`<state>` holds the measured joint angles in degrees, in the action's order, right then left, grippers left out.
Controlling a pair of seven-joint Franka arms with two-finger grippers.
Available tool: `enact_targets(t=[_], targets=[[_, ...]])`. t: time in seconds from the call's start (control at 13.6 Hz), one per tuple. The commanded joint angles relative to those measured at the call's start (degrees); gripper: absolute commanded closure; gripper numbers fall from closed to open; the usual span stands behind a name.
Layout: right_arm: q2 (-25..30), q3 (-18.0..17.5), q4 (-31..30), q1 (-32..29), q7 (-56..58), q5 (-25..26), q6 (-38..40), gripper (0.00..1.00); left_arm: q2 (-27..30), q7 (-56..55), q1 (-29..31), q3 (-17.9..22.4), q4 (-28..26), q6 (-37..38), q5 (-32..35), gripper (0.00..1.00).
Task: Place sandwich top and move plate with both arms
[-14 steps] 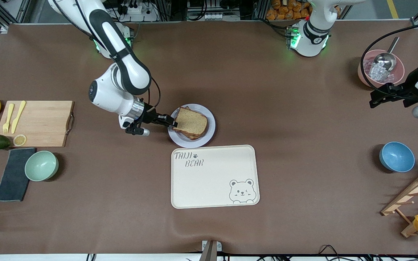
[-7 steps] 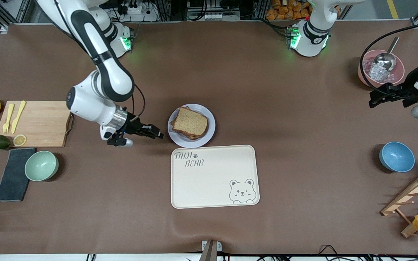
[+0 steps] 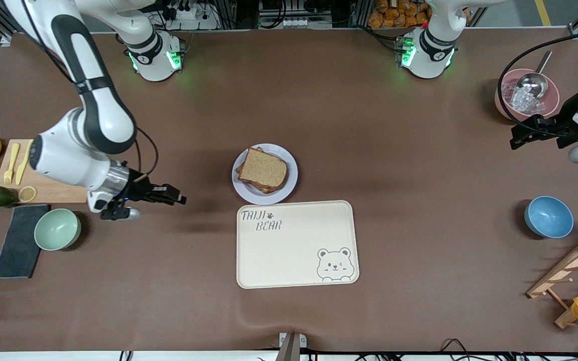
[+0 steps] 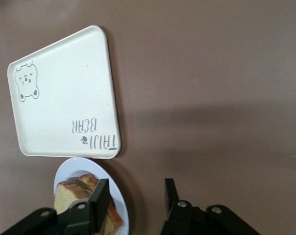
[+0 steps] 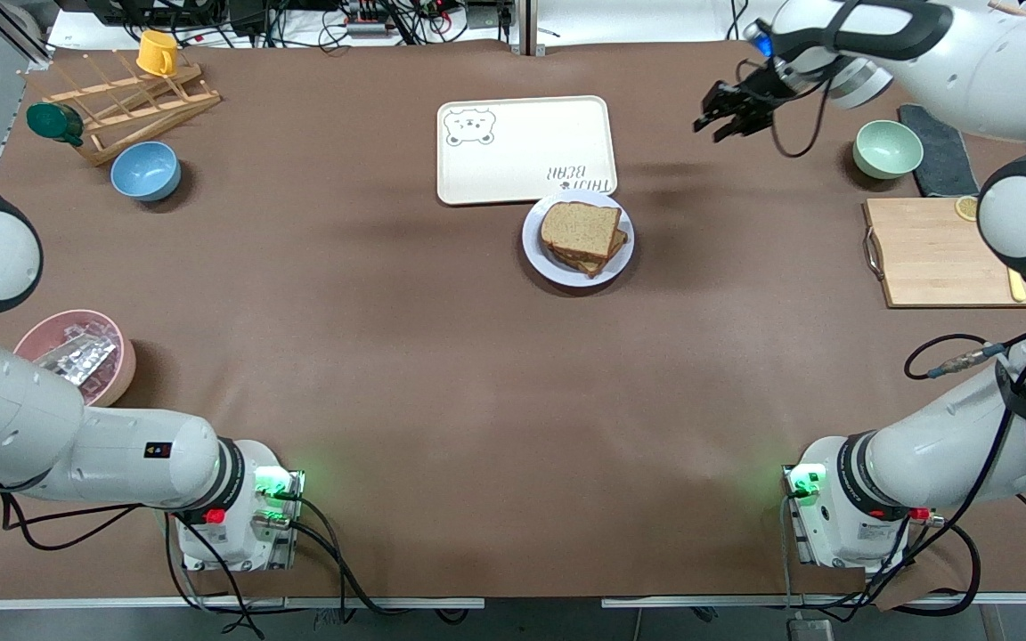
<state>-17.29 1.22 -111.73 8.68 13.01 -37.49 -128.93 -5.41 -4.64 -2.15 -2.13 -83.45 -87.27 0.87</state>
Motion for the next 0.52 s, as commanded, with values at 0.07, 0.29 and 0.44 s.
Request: enact_targets(t=[0.07,0.29,0.44], targets=[[0.24,-1.04,8.96,-7.96,0.00,12.41,11.73,0.44,-0.04,0.86,0.48,-0.07,0.65,0.79,-0.87,0.00],[0.50,-0.86,13.37,-11.66,-0.09,18.13,16.15,0.45,-0.21,0.95,-0.48,-0.07,0.57,0.61,-0.78,0.00],[0.59,-0.86,18.11,-12.90,-0.09,23.32,21.67,0.44,-0.30,1.03,-0.57,-0.16,0.57,0.44,-0.26,0.00]])
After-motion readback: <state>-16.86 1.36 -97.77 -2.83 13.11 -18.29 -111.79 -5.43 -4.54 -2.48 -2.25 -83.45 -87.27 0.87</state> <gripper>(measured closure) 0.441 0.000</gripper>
